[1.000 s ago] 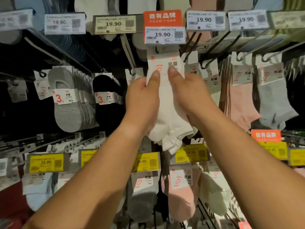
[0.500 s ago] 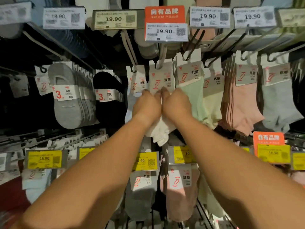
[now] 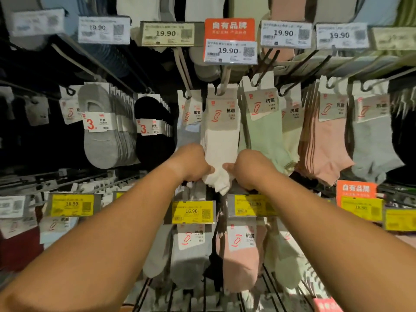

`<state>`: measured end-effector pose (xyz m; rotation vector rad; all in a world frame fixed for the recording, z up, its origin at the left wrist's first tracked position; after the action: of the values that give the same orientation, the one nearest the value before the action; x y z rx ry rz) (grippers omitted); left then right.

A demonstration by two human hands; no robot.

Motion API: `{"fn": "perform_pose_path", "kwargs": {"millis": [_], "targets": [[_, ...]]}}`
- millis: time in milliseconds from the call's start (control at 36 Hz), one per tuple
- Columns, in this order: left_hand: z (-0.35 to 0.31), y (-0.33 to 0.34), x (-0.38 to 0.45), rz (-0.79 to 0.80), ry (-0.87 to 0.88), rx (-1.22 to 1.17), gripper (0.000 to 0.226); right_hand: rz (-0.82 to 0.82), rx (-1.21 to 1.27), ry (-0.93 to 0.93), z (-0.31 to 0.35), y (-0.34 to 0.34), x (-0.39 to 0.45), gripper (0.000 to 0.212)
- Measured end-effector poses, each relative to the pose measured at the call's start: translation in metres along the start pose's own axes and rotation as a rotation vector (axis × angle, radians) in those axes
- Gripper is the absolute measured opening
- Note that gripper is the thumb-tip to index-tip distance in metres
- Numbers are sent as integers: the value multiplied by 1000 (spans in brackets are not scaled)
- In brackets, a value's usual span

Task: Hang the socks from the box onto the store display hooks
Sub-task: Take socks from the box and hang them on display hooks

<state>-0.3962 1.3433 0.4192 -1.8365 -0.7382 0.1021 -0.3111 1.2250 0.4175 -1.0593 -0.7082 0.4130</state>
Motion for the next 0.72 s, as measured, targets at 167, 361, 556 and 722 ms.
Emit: {"fn": "perform_pose_path", "kwargs": {"millis": [167,361,556,722], "targets": [[0,-24,-33,-133,31,176,39,-178,5,19,5,-6,-41,47],[-27,-23,-77,-266,293,223,42,-385,8,0,13,-6,-98,39],[-83,39,-130,-114,538,217,33,-294,-86,240,-37,-6,-194,36],[-198,138,-227,165,821,160,31,-125,-186,657,-146,-36,-355,26]]}}
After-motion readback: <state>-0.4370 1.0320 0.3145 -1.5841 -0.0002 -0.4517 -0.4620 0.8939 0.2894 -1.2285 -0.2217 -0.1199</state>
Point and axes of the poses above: each hand's wrist, its own x-axis towards the middle knuckle, its own y-axis out of the palm, z = x × y, the point moved 5 cm from there along x, towards the middle knuckle, and after that the axes turned 8 degrees about x, right-handed, at the moved point
